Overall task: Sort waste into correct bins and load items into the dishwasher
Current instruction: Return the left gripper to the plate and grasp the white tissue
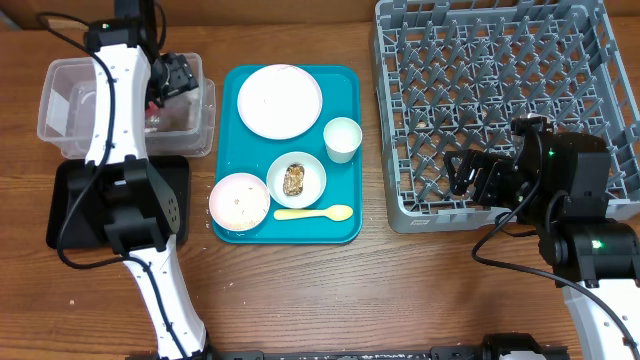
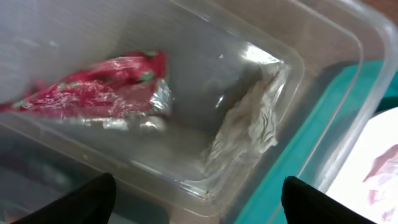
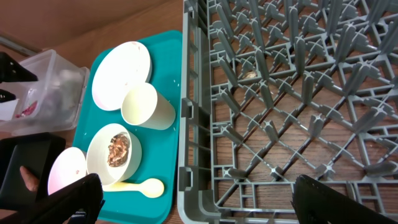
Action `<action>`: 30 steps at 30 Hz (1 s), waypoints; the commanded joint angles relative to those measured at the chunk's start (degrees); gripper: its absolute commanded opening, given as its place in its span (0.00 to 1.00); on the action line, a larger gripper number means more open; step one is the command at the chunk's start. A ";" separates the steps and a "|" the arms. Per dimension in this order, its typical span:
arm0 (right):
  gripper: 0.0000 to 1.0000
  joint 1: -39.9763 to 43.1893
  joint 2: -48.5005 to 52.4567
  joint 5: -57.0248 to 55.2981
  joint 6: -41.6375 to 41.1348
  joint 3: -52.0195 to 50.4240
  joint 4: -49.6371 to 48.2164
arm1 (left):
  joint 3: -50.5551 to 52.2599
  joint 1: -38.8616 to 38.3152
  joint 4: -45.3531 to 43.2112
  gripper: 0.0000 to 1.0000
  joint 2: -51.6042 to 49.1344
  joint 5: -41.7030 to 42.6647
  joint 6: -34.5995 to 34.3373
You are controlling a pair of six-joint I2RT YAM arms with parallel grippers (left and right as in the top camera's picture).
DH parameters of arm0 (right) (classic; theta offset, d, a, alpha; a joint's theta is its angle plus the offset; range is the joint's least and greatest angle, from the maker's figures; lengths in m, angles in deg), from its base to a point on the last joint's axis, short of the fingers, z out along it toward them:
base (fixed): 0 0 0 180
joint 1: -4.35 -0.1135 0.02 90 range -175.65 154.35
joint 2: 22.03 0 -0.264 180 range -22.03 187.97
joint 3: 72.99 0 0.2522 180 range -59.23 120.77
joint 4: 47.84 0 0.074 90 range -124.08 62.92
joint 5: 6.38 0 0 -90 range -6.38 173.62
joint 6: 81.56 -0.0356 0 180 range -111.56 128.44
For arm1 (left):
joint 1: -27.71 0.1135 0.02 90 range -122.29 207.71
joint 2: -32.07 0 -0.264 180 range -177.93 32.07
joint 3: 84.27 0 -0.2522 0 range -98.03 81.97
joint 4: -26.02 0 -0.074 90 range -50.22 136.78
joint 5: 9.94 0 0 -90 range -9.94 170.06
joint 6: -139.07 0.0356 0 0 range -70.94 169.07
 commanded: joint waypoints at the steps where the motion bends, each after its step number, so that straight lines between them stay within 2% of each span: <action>1: 1.00 0.15 -0.04 0.28 -0.04 1.62 -0.31 | -2.78 -0.02 -0.20 0.87 2.29 1.07 0.63; 10: 1.00 0.15 -0.02 0.28 -0.04 1.62 -0.42 | -12.26 -3.56 -0.92 0.84 4.70 13.00 8.57; 15: 1.00 0.15 0.09 0.31 -0.04 1.62 -0.55 | -11.72 -11.02 -4.85 0.87 3.48 13.18 20.11; 17: 1.00 0.15 0.39 0.31 -0.04 1.62 -0.61 | -11.23 -13.90 -6.38 0.87 1.68 10.69 22.53; 20: 1.00 0.15 1.07 0.31 -0.04 1.62 -0.57 | -11.19 -17.14 -7.98 0.87 -2.40 6.95 22.60; 30: 1.00 0.15 2.21 0.31 -0.04 1.62 -0.13 | -11.19 -19.87 -11.58 0.85 -14.67 6.05 22.56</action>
